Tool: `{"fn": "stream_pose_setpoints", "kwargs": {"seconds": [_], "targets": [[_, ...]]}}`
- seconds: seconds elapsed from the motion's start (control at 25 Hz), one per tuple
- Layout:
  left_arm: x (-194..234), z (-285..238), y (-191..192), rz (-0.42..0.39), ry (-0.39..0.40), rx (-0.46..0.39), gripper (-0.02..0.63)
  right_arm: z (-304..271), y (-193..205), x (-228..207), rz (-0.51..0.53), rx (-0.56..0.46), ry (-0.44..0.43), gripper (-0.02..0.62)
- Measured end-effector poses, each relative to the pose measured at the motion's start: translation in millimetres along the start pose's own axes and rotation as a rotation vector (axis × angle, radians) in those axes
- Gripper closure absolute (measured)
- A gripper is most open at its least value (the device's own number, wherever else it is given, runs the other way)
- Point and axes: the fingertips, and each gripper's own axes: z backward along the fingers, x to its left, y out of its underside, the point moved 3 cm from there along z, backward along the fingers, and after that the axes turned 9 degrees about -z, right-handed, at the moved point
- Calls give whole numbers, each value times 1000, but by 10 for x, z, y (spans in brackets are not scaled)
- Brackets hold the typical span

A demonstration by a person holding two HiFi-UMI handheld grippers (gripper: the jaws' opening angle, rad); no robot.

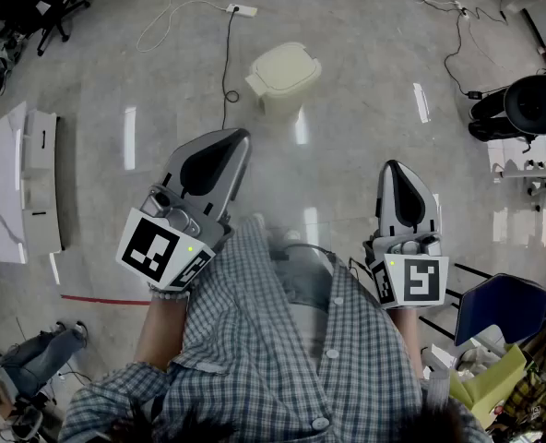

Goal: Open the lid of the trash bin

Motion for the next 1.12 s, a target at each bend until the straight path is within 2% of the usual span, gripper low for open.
{"fn": "stream_pose_setpoints", "kwargs": {"seconds": [0.44,1.12], "targets": [[80,14,-9,3,19,-6,606,-57,-33,92,-1,-3,8,577],[323,3,8,6,67,-29,606,-189,-53,226,-14,-7,65,577]]}}
